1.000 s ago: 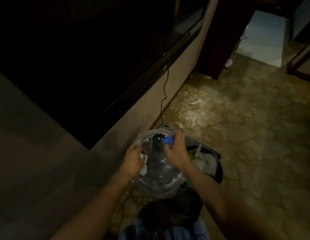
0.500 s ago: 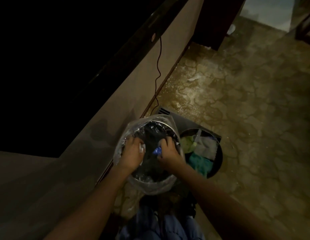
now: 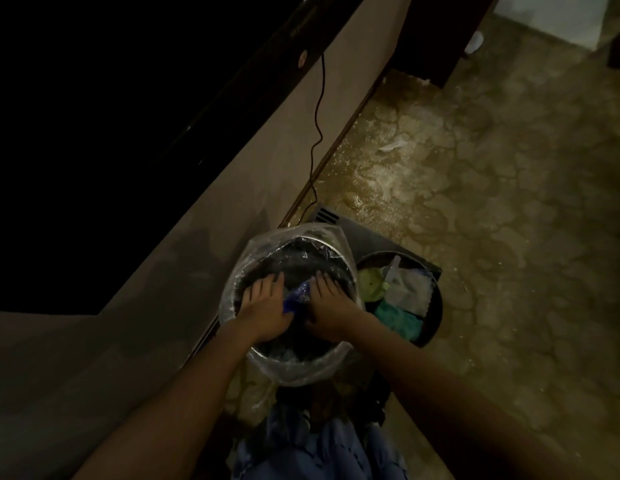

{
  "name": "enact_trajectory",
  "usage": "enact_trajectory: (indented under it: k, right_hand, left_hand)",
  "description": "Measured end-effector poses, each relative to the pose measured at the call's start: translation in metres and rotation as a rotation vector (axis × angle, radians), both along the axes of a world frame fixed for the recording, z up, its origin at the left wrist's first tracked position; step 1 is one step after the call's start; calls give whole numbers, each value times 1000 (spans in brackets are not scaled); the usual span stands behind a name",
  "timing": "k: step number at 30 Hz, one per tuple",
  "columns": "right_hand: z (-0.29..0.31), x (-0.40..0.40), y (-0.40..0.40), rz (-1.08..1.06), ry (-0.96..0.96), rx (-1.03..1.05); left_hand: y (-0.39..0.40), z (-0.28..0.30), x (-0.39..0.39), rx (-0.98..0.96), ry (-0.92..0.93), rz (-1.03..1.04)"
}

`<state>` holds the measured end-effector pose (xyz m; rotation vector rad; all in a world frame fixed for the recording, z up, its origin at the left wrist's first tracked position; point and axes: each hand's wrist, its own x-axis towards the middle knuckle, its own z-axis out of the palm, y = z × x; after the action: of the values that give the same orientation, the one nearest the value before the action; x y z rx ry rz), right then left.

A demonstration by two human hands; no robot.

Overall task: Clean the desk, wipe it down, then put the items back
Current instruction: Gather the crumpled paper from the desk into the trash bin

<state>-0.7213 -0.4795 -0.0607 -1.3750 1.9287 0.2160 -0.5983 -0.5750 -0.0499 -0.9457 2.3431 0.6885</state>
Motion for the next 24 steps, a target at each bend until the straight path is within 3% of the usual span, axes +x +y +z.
enact_trajectory:
  k: [6, 11, 24]
  right_hand:
    - [64, -36, 2, -27, 4, -221]
    - [110, -59, 10, 126, 39, -228]
    - [170, -1, 77, 571, 55, -359]
  left_hand:
    - [-6, 46, -6, -81, 82, 5]
    - [10, 96, -2, -229, 134, 84]
    - [180, 155, 92, -349, 67, 586]
